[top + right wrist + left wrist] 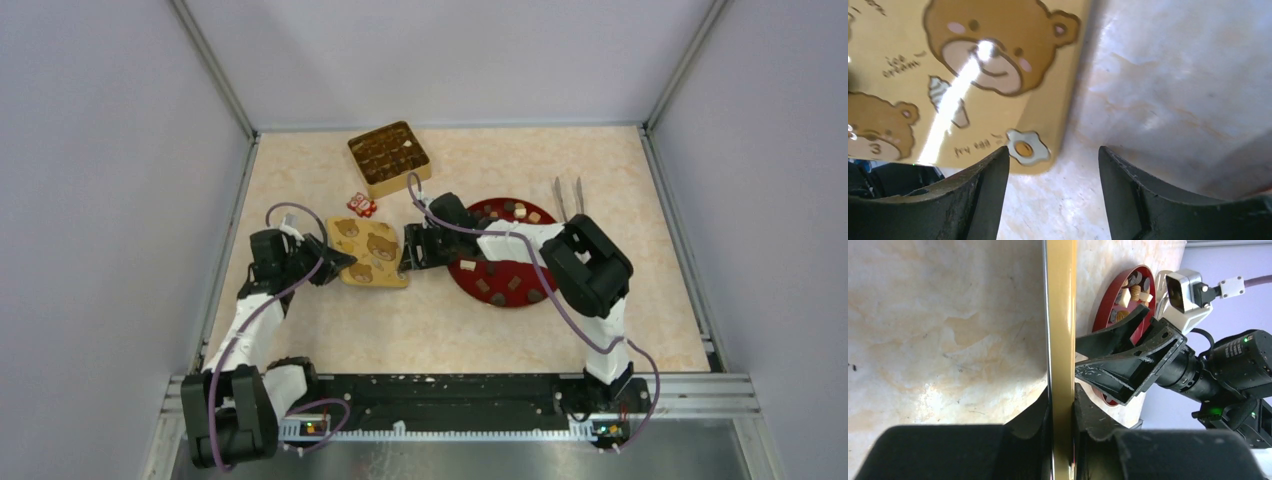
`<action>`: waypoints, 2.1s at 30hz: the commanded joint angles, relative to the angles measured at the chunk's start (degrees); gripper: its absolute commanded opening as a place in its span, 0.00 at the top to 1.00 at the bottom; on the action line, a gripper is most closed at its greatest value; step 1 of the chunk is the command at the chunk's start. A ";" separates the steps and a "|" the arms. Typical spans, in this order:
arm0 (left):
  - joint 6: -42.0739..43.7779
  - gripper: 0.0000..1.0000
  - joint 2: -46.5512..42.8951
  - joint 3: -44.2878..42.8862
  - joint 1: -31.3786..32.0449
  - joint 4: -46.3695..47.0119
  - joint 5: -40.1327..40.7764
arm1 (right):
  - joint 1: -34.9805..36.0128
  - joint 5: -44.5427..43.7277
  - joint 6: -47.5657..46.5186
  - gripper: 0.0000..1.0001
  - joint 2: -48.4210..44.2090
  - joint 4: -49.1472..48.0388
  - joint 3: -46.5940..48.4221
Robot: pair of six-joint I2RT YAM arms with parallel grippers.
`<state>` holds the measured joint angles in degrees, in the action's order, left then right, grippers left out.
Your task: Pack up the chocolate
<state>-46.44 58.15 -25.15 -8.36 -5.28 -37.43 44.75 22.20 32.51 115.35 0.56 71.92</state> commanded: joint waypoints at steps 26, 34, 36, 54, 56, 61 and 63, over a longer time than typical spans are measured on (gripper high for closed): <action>-25.37 1.00 33.52 -35.31 0.60 44.68 -4.78 | -12.41 -19.21 -5.69 0.36 -23.87 6.67 -4.72; -35.62 1.00 53.73 -45.64 3.61 61.16 -2.69 | -14.07 -15.55 -6.32 0.36 -15.07 5.44 5.41; -38.45 1.00 57.81 -48.31 4.35 64.14 -2.04 | -14.45 -14.81 -6.39 0.37 -13.24 5.88 7.99; -36.21 1.00 68.23 -51.74 8.10 61.79 5.39 | -19.98 -10.12 -3.68 0.37 6.58 6.61 32.62; -35.39 1.00 68.41 -51.70 8.10 60.83 5.86 | -20.19 -9.83 -3.77 0.37 7.78 7.24 34.72; -34.50 0.98 69.41 -52.10 8.10 59.37 6.12 | -20.32 -9.65 -3.86 0.37 10.78 8.13 39.76; -34.25 0.96 69.67 -52.32 8.10 58.48 6.45 | -20.30 -9.25 -3.83 0.37 12.27 9.00 42.26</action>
<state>-82.21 127.87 -75.37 -0.05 50.92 -32.16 24.56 11.57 28.56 125.36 9.08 107.98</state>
